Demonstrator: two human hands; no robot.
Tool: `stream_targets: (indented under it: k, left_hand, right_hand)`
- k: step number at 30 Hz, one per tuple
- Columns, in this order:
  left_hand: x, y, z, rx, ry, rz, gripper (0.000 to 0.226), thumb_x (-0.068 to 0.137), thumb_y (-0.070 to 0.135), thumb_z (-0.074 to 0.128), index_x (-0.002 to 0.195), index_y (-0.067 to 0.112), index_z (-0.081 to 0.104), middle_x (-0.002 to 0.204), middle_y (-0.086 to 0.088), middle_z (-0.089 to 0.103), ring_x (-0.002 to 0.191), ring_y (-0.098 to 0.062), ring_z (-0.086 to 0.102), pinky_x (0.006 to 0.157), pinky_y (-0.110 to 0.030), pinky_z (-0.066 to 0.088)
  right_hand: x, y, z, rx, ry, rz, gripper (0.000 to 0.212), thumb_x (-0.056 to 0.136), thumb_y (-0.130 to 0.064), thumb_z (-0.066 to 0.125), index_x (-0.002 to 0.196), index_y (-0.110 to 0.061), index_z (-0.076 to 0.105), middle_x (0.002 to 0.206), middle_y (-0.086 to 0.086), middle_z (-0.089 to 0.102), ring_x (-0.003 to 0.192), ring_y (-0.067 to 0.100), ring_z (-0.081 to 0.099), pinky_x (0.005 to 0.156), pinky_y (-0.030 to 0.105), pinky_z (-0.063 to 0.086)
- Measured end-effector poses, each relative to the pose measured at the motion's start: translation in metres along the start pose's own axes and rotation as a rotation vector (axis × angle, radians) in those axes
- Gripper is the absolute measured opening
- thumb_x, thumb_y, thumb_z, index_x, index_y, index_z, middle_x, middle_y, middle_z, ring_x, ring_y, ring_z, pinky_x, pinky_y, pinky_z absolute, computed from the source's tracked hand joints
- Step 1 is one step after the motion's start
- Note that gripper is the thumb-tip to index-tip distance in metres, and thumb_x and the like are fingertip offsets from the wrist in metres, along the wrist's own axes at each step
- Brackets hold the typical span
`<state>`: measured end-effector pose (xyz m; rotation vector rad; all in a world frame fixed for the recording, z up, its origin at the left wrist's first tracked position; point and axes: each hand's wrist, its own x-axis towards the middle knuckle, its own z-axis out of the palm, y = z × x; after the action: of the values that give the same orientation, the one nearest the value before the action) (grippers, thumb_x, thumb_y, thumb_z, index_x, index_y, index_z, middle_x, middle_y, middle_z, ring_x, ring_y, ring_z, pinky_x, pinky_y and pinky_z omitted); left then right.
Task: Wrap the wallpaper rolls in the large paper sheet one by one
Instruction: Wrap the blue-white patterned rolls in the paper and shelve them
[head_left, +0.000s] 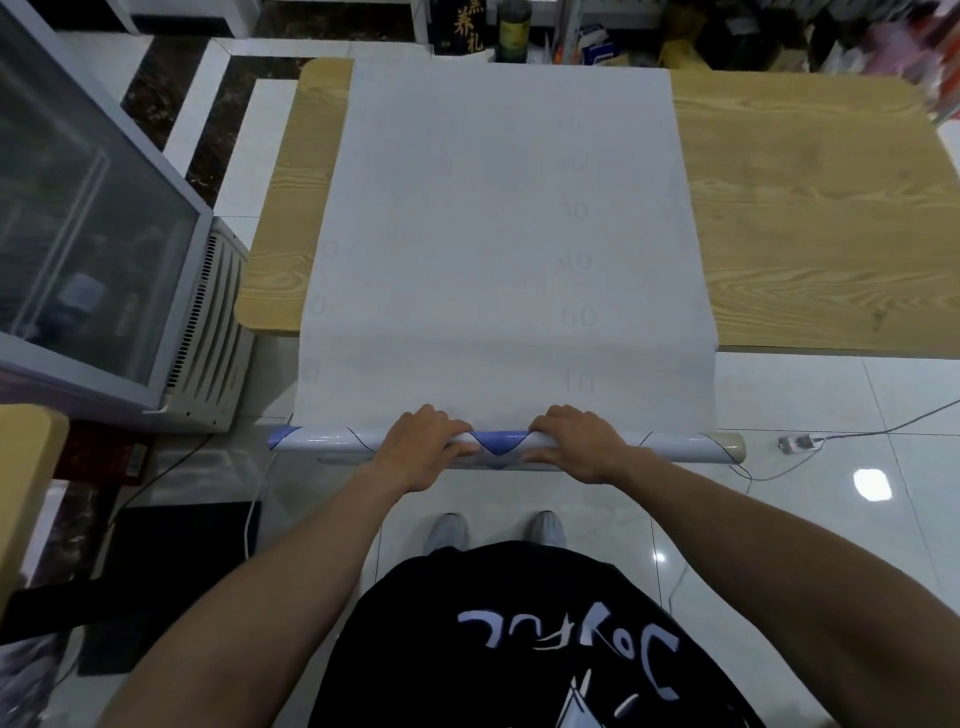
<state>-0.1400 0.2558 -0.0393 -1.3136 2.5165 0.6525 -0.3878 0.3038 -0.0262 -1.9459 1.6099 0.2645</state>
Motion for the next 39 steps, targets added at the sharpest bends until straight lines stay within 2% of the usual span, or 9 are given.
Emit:
stream_targets:
  k: [8, 12, 17, 20, 26, 30, 33, 37, 39]
  left_hand:
    - [-0.003, -0.008, 0.011, -0.135, 0.077, -0.035, 0.047, 0.089, 0.051, 0.057, 0.128, 0.026, 0.052, 0.113, 0.002, 0.057, 0.105, -0.020, 0.051, 0.084, -0.032, 0.035]
    - [-0.003, -0.006, 0.006, -0.157, 0.133, -0.035, 0.030, 0.093, 0.045, 0.053, 0.108, 0.019, 0.055, 0.089, 0.003, 0.058, 0.089, -0.023, 0.053, 0.073, -0.030, 0.027]
    - [-0.001, -0.007, 0.007, -0.109, 0.102, -0.032, 0.031, 0.098, 0.046, 0.042, 0.108, 0.020, 0.057, 0.095, 0.000, 0.060, 0.092, -0.022, 0.049, 0.076, -0.033, 0.032]
    - [0.001, -0.009, 0.011, -0.075, 0.080, -0.037, 0.031, 0.098, 0.047, 0.039, 0.107, 0.023, 0.058, 0.100, 0.003, 0.057, 0.096, -0.020, 0.048, 0.077, -0.032, 0.032]
    - [-0.006, -0.012, 0.014, -0.115, 0.167, -0.043, 0.063, 0.083, 0.067, 0.030, 0.118, 0.025, 0.063, 0.103, 0.003, 0.056, 0.099, -0.019, 0.050, 0.078, -0.031, 0.033]
    - [-0.009, -0.013, 0.014, -0.133, 0.169, -0.052, 0.044, 0.088, 0.051, 0.058, 0.121, 0.022, 0.054, 0.106, 0.003, 0.061, 0.100, -0.022, 0.054, 0.084, -0.035, 0.035]
    - [-0.010, -0.011, 0.012, -0.120, 0.205, -0.031, 0.030, 0.091, 0.044, 0.058, 0.106, 0.018, 0.058, 0.093, 0.001, 0.061, 0.093, -0.025, 0.055, 0.078, -0.034, 0.032]
    - [-0.009, -0.014, 0.013, -0.096, 0.212, -0.015, 0.037, 0.092, 0.051, 0.047, 0.104, 0.019, 0.063, 0.098, 0.000, 0.062, 0.098, -0.024, 0.052, 0.080, -0.034, 0.034]
    - [-0.009, -0.015, 0.013, -0.099, 0.216, -0.026, 0.038, 0.092, 0.051, 0.047, 0.104, 0.020, 0.066, 0.103, 0.001, 0.059, 0.103, -0.022, 0.049, 0.081, -0.033, 0.034]
  right_hand:
    - [0.005, 0.002, -0.001, 0.123, -0.053, 0.047, 0.040, 0.093, -0.053, 0.047, 0.112, -0.019, 0.055, 0.110, 0.006, 0.062, 0.098, 0.028, 0.057, 0.078, 0.036, 0.042]
    - [0.007, 0.003, -0.005, 0.138, -0.014, 0.062, 0.042, 0.094, -0.058, 0.042, 0.109, -0.019, 0.049, 0.105, 0.009, 0.065, 0.092, 0.030, 0.057, 0.075, 0.036, 0.039]
    - [0.006, 0.007, -0.008, 0.047, 0.022, -0.011, 0.055, 0.079, -0.070, 0.055, 0.109, -0.024, 0.057, 0.105, -0.003, 0.056, 0.095, 0.016, 0.046, 0.084, 0.035, 0.038]
    - [0.009, 0.010, -0.006, 0.020, -0.001, -0.022, 0.051, 0.081, -0.062, 0.061, 0.114, -0.023, 0.061, 0.108, 0.000, 0.056, 0.101, 0.019, 0.049, 0.084, 0.034, 0.039]
    - [0.010, 0.010, -0.008, 0.146, -0.031, 0.016, 0.042, 0.091, -0.052, 0.054, 0.116, -0.019, 0.056, 0.114, 0.003, 0.064, 0.101, 0.025, 0.058, 0.086, 0.036, 0.045]
    - [0.010, 0.013, -0.009, 0.192, -0.028, 0.047, 0.037, 0.091, -0.054, 0.052, 0.109, -0.023, 0.047, 0.106, 0.008, 0.066, 0.094, 0.031, 0.059, 0.081, 0.039, 0.046]
    - [0.010, 0.012, -0.006, 0.162, -0.016, 0.042, 0.036, 0.093, -0.055, 0.048, 0.107, -0.022, 0.048, 0.103, 0.009, 0.067, 0.091, 0.030, 0.059, 0.078, 0.036, 0.044]
    - [0.004, 0.013, -0.005, 0.085, 0.018, -0.027, 0.053, 0.080, -0.067, 0.057, 0.111, -0.024, 0.053, 0.106, -0.003, 0.059, 0.096, 0.019, 0.052, 0.084, 0.035, 0.040]
    - [0.003, 0.014, -0.003, 0.021, 0.042, -0.041, 0.054, 0.079, -0.063, 0.061, 0.116, -0.024, 0.055, 0.110, -0.003, 0.054, 0.103, 0.019, 0.047, 0.087, 0.034, 0.037]
